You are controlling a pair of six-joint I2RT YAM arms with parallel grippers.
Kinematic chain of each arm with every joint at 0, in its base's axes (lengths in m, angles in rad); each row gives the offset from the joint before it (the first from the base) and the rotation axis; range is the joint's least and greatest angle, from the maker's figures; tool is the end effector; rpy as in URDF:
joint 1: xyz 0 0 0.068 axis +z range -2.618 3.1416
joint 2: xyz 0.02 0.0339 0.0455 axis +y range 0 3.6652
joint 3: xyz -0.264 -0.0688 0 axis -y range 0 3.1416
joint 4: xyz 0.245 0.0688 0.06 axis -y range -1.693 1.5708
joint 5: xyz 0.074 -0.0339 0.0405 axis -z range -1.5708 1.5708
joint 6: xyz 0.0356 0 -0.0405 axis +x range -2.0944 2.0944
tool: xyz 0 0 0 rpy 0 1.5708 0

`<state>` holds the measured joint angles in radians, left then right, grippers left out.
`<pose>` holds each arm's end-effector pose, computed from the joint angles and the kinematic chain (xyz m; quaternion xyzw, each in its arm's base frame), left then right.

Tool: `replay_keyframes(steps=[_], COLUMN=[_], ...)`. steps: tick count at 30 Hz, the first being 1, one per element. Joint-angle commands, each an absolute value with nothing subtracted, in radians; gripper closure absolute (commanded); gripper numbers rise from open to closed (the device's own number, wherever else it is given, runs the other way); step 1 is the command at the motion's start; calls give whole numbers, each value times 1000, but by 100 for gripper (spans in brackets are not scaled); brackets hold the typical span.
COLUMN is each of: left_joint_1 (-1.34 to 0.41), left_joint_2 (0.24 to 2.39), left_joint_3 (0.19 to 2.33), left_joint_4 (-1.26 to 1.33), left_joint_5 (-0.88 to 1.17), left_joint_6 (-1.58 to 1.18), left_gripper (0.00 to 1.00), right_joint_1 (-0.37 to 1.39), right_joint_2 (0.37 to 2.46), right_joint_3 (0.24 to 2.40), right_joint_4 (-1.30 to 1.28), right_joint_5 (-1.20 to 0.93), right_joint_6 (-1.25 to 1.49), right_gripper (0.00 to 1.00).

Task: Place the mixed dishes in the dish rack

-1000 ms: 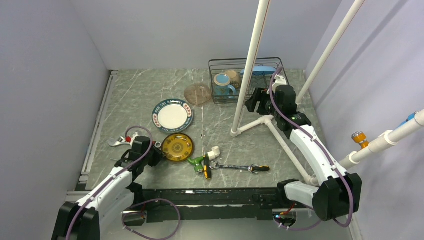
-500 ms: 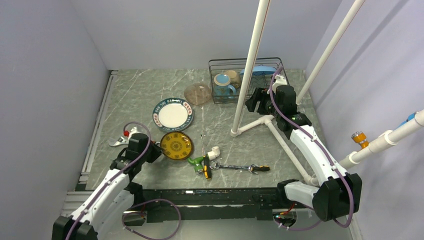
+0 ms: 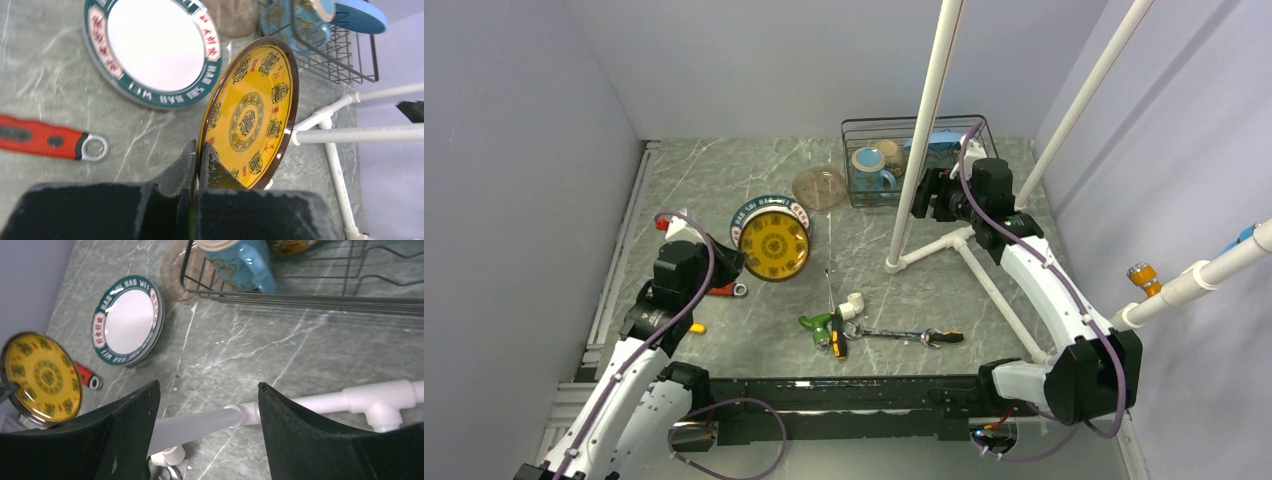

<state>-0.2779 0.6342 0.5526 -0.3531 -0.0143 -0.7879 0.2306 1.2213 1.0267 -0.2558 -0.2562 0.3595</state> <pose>0.1500 -0.0423 0.2636 -0.2163 0.8147 -0.2681 0.4664 0.2697 0.0726 0.3258 -0.0136 0.8428 0.2568 0.4728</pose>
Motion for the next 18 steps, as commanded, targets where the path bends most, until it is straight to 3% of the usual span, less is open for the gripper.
replay_keyframes(steps=[1,18], left_joint_1=[-274,-278], left_joint_2=[681,1302], left_joint_3=[660,1086], left_joint_4=[-213,44], left_joint_5=[55,542], left_joint_6=[-629,-488], left_gripper=[100,100], right_joint_1=[226,205], right_joint_2=[1276,1502], right_joint_3=[1088,1187], right_joint_4=[-239,-45], right_joint_5=[-460,-943], right_joint_6=[364,522], right_gripper=[27,34])
